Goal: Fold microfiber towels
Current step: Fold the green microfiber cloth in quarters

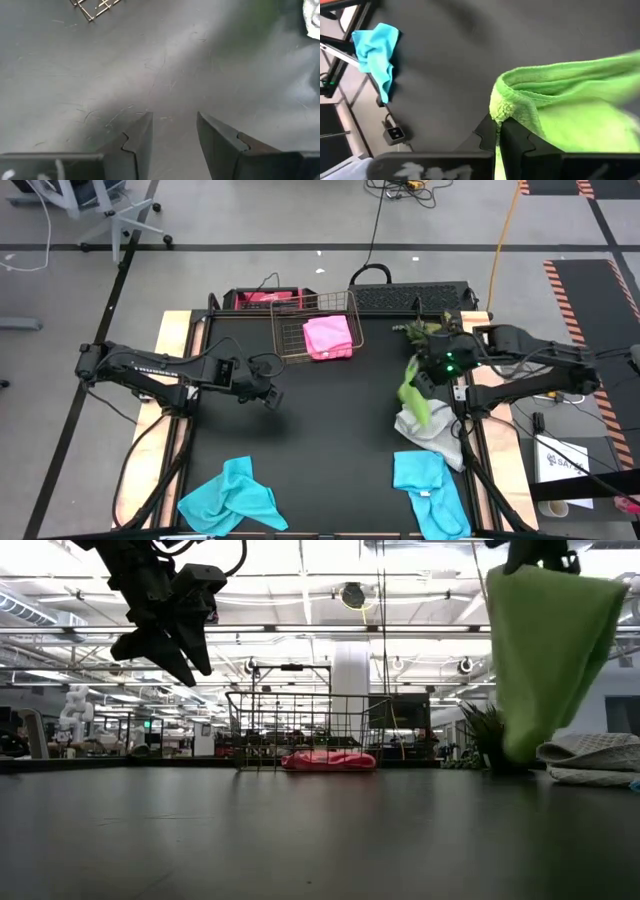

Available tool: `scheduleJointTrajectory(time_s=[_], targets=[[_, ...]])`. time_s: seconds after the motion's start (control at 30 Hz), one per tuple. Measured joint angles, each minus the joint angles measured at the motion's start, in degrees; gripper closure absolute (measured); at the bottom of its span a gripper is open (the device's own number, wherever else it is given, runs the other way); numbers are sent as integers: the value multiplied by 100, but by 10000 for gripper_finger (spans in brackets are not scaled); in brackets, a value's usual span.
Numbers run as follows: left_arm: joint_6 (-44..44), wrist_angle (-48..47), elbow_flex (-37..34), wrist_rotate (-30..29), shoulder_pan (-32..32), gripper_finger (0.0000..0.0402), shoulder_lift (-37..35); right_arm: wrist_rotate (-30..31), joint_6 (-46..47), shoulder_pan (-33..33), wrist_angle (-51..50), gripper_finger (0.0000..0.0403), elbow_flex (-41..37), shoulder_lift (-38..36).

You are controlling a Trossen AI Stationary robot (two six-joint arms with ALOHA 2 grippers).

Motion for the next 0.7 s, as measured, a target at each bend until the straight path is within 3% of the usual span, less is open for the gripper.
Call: scheduleJointTrajectory(time_s=[0.27,0.53,0.7], targets=[[-63,0,0,2,0,247,0,-90,-755,-94,1059,403,0,1503],[-70,6,0,2,-1,247,0,-1582,-1526,-92,3581,403,0,3930],[-83,7,0,2,0,247,0,-2336,-1484,-92,5467,403,-2,4991]])
